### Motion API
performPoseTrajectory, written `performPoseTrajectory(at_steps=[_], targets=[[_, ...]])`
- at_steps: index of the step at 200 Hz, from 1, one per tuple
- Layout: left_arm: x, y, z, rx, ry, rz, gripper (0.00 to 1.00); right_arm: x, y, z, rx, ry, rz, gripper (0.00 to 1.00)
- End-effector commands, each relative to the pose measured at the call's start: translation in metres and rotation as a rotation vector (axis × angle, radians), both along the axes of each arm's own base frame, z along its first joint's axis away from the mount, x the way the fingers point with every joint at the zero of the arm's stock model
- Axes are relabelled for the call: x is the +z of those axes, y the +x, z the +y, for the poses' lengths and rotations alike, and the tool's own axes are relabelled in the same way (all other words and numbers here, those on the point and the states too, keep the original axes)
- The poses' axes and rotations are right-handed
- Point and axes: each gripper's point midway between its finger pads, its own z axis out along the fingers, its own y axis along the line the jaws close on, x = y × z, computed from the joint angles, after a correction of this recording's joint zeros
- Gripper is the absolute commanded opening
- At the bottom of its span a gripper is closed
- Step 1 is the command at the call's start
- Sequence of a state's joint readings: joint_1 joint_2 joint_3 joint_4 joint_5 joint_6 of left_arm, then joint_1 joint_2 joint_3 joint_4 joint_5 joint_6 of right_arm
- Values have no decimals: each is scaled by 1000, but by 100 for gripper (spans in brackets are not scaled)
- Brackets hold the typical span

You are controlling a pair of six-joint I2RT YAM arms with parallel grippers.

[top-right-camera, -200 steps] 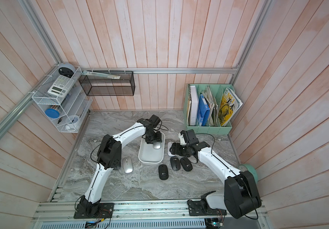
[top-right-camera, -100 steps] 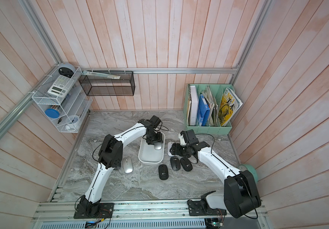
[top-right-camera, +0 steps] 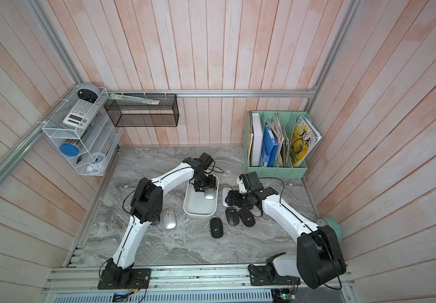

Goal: Put the mouse in the storage box
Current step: Place the mouse in the storage box, then pick up the mouse from the center of the board.

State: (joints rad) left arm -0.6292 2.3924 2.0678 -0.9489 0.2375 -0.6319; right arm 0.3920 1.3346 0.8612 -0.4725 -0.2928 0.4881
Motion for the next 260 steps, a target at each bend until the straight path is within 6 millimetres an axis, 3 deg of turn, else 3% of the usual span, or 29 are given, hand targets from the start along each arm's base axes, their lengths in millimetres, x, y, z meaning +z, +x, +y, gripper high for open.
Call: performPoseTrajectory(at_steps=[1, 30, 60, 76, 98, 121, 150, 187, 221, 260], targets=[[53, 4, -1, -14, -51, -101, 73, 11, 1, 0, 14, 5, -20, 75], [100, -1, 9, -11, -68, -175, 74, 16, 4, 1, 17, 1, -33, 75], [121, -13, 39, 36, -38, -199, 74, 24, 8, 5, 31, -2, -51, 75], [123, -18, 77, 135, 10, -187, 74, 29, 9, 7, 41, -6, -60, 75], [115, -29, 154, 326, 125, -171, 74, 41, 7, 18, 105, -40, -103, 76], [104, -47, 229, 530, 221, -127, 75, 58, -2, 54, 277, -135, -190, 78], [86, -62, 279, 625, 285, -45, 75, 77, 8, 99, 340, -46, -211, 78], [57, -71, 305, 616, 349, 69, 75, 86, 19, 128, 355, 25, -216, 78], [29, -78, 302, 600, 306, 164, 75, 81, 17, 137, 364, 46, -200, 79], [11, -76, 307, 645, 249, 204, 75, 74, 15, 142, 375, 58, -190, 80]])
